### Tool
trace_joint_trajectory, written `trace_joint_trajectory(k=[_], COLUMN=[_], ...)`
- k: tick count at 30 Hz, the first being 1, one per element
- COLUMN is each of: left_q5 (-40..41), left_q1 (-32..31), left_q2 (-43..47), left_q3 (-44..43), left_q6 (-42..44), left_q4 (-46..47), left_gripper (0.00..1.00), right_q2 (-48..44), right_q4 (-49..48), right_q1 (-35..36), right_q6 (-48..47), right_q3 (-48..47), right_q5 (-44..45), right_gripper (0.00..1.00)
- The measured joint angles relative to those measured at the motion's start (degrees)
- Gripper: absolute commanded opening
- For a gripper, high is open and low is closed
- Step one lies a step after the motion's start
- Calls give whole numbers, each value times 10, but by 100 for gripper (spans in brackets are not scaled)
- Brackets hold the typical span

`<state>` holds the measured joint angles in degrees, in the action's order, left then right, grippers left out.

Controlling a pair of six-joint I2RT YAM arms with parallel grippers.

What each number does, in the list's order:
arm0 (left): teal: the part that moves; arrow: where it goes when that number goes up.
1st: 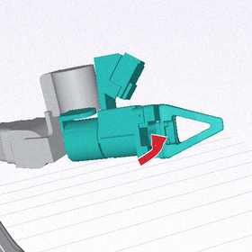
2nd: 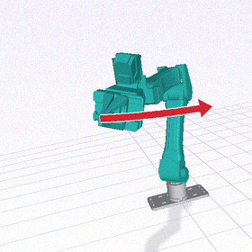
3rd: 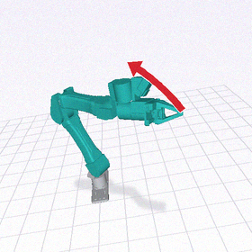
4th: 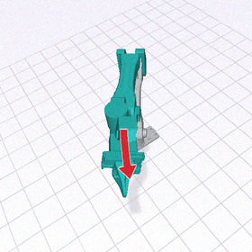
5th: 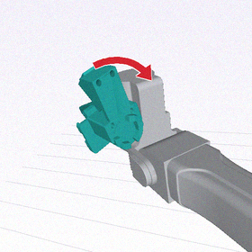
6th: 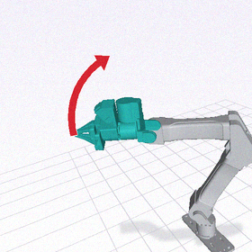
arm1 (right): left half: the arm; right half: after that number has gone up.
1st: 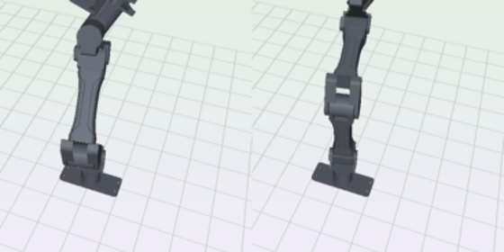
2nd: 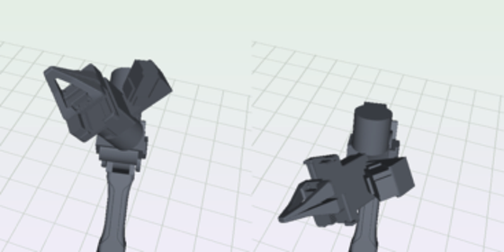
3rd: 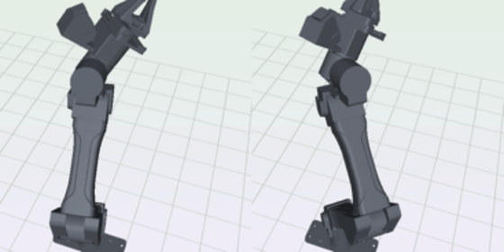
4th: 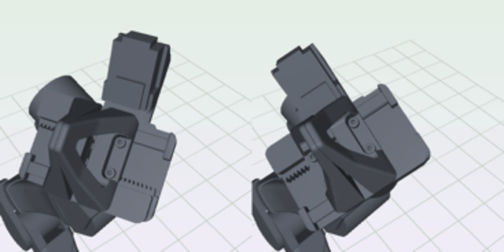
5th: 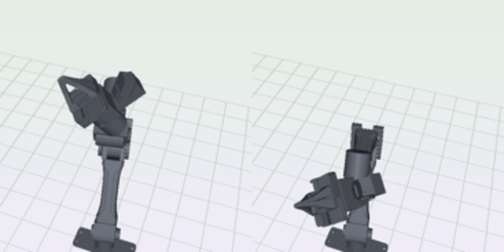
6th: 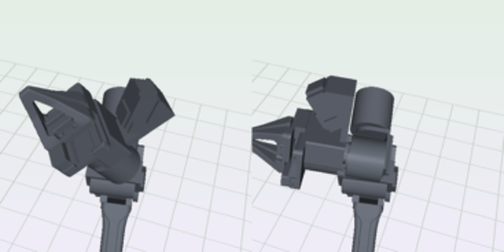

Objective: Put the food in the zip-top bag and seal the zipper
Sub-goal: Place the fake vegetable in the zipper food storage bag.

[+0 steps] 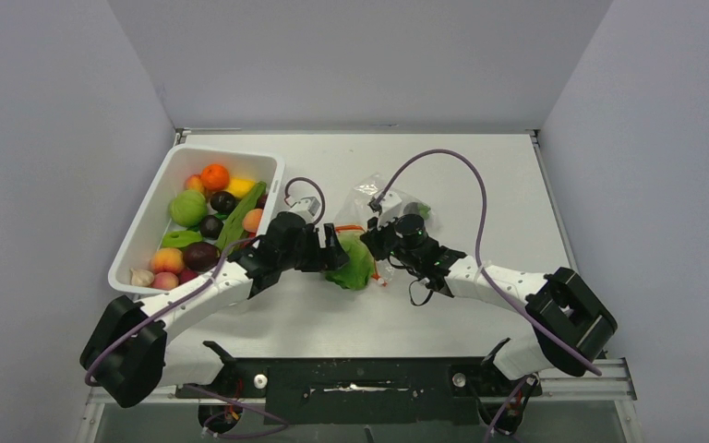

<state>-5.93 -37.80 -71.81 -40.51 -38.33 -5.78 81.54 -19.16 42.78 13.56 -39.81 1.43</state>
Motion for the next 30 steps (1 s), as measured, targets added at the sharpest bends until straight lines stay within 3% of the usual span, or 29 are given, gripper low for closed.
trace_joint_trajectory(k=[5, 7, 9, 11, 16, 30], left_q5=[11, 10, 10, 11, 12, 11], left_q1=[-12, -14, -16, -18, -20, -19], left_q2=[-38, -58, -69, -70, -63, 44], left_q3=[23, 31, 37, 44, 45, 39], left_q6=[0, 0, -2, -3, 0, -35], left_q4=[45, 56, 66, 74, 87, 71], left_gripper=[76, 71, 55, 29, 0, 0], right_q2=[10, 10, 10, 10, 16, -25], right_q4=[2, 3, 4, 4, 5, -1], right_q1=[0, 0, 0, 0, 0, 21], right_q6=[9, 9, 11, 11, 13, 4], right_q3=[-10, -12, -13, -13, -14, -24], right_q5=[-5, -6, -7, -8, -17, -62], right_gripper=[0, 0, 0, 0, 0, 0])
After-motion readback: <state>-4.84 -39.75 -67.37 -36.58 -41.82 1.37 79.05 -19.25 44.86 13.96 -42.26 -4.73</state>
